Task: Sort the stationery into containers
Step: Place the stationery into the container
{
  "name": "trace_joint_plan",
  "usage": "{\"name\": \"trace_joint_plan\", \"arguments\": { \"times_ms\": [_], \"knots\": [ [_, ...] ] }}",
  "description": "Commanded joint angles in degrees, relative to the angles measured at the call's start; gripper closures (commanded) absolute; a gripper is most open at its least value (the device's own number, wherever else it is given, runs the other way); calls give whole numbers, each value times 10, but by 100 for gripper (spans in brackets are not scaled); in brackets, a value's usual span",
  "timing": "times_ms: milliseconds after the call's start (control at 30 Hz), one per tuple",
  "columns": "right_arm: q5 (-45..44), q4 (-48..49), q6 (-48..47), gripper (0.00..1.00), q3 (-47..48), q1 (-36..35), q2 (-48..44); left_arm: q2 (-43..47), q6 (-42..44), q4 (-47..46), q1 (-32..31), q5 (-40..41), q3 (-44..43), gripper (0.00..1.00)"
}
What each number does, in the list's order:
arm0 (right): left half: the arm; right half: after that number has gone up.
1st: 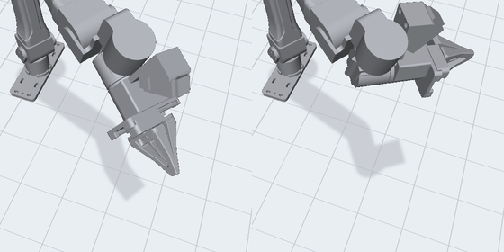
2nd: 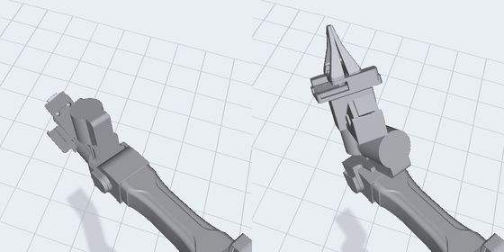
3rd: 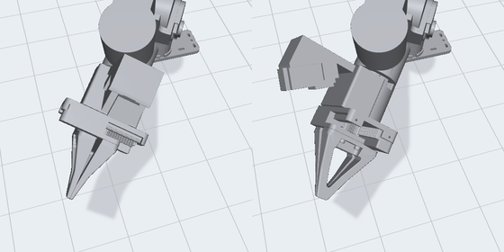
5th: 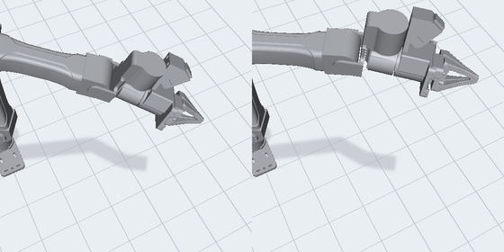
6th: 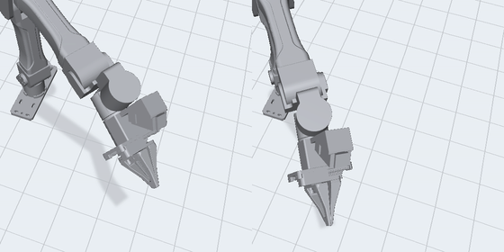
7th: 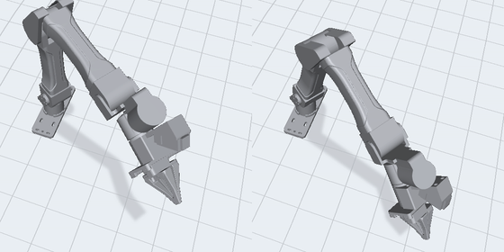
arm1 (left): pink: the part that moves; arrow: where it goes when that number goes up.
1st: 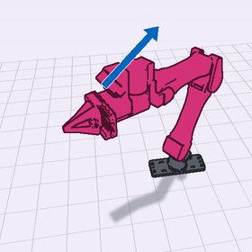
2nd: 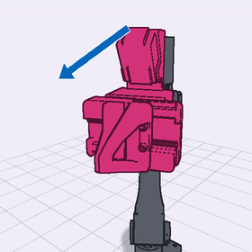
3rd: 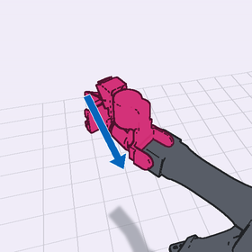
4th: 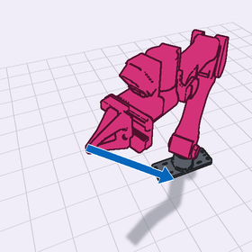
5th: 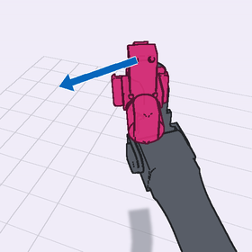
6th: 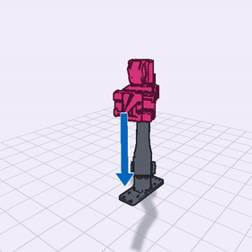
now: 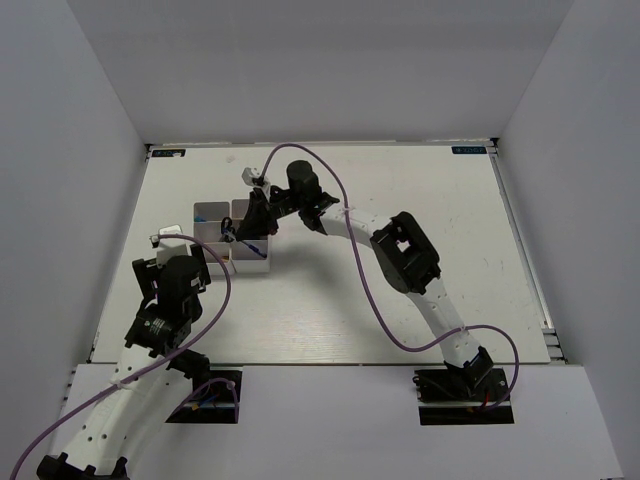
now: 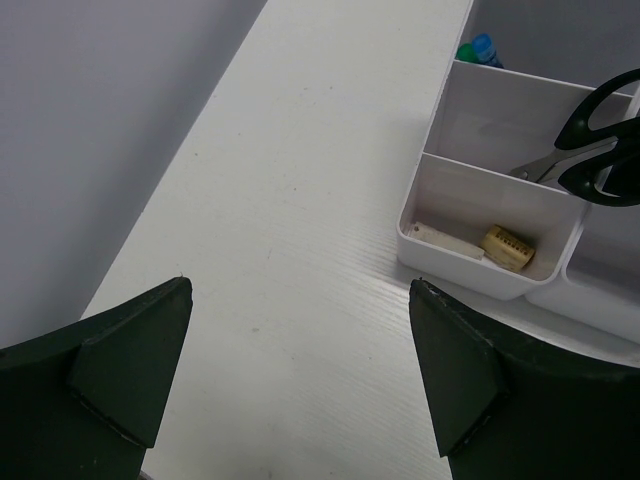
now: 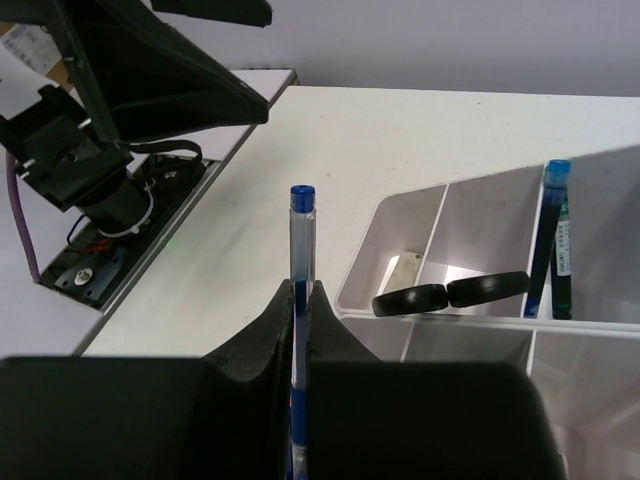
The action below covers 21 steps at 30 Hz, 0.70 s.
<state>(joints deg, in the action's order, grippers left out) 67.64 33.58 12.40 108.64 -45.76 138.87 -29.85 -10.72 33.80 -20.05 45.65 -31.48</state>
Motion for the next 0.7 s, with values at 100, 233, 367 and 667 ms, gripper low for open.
{"name": "trace_joint_plan", "arguments": {
  "times_ms": [100,233,367,667],
  "knots": [
    [48,20,-48,100,9,2,10,0,4,-10,1,-1,5,0],
    [63,13,-62,95,10,2,16,-1,4,-11,2,-1,4,0],
    [73,10,-69,84,6,3,17,-1,3,-12,2,-2,4,0],
    [82,3,-76,57,-16,8,11,-1,5,-12,2,-2,5,0]
  ]
}}
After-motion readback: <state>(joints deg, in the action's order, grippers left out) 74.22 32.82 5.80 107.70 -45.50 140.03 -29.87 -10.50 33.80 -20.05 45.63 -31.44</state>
